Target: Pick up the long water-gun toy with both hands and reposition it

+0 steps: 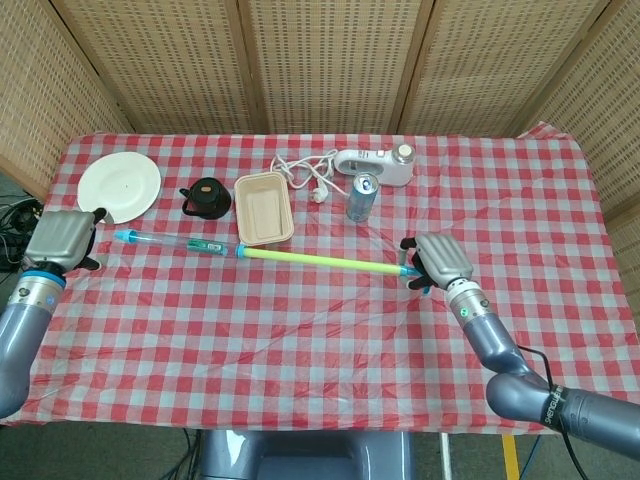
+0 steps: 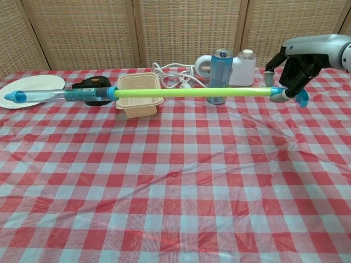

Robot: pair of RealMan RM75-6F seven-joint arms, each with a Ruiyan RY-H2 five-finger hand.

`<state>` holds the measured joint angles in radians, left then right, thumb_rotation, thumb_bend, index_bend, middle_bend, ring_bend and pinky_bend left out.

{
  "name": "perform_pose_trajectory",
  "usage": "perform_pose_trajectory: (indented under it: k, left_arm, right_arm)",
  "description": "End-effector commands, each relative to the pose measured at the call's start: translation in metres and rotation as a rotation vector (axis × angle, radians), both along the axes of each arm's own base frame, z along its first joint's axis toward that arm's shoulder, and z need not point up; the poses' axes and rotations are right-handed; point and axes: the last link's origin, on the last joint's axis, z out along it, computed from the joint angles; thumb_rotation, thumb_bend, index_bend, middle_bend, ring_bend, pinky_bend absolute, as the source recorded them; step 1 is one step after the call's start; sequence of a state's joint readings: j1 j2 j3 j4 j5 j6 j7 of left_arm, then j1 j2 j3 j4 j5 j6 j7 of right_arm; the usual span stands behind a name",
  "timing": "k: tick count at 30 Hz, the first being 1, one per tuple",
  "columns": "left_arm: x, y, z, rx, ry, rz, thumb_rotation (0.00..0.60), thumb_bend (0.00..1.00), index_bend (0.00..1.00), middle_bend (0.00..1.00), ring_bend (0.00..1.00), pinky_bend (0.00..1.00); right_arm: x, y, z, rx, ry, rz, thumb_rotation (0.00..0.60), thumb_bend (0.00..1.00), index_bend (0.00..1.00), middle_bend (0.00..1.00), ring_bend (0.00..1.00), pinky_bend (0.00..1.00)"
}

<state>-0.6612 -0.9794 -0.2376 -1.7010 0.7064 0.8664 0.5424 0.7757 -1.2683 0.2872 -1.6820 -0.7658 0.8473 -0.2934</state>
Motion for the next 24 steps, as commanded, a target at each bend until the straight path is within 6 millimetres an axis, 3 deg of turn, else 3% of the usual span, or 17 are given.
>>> perform_pose_trajectory:
  k: [1, 24]
  left_arm:
    - [-0.004, 0.003, -0.002, -0.017, 0.007, 0.01, 0.6, 0.27, 0.34, 0.71, 0.64, 0.54]
    - [-0.02, 0.017, -0.012, -0.047, 0.041, 0.027, 0.6, 0.27, 0.35, 0.71, 0.64, 0.54]
  right_arm:
    - [0.0, 0.0, 0.001, 0.005, 0.0, 0.003, 0.6, 0.51, 0.83, 1.0, 0.99, 0.5]
    - [0.004, 0.002, 0.018, 0.041, -0.028, 0.007, 0.6, 0.51, 0.83, 1.0, 0.99, 0.5]
